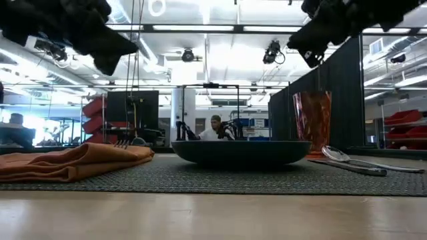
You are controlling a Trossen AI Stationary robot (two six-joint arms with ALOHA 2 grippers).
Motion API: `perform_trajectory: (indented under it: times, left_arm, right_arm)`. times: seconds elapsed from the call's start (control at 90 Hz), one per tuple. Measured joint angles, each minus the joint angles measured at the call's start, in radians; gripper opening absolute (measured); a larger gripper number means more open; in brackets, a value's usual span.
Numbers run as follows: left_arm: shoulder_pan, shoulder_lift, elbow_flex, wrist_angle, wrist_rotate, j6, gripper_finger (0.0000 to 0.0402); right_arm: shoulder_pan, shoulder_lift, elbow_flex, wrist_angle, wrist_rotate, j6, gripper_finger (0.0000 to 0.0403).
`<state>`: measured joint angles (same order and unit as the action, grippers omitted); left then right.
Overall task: Set table place
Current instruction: Return to Home Position
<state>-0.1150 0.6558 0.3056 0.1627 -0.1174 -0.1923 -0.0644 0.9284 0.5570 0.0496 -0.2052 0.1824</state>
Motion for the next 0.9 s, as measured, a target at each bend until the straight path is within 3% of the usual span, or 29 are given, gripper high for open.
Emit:
perform_trajectory:
  times: [0.456,0.744,0.9]
  left_arm:
    - [0.001,-0.188,-0.104,0.014,-0.028,0.002,0.0]
    - [0.002,-0.246,-0.113,0.007,-0.031,0.017,0.0]
    - [0.003,-0.261,-0.115,-0.003,-0.043,0.025,0.0]
  right_arm:
    - [0.11,-0.165,-0.203,0.129,0.177,0.064,0.0001]
    - [0.096,-0.321,-0.414,0.382,0.185,0.008,0.0]
    - [0.071,-0.369,-0.445,0.395,0.153,-0.008,0.0]
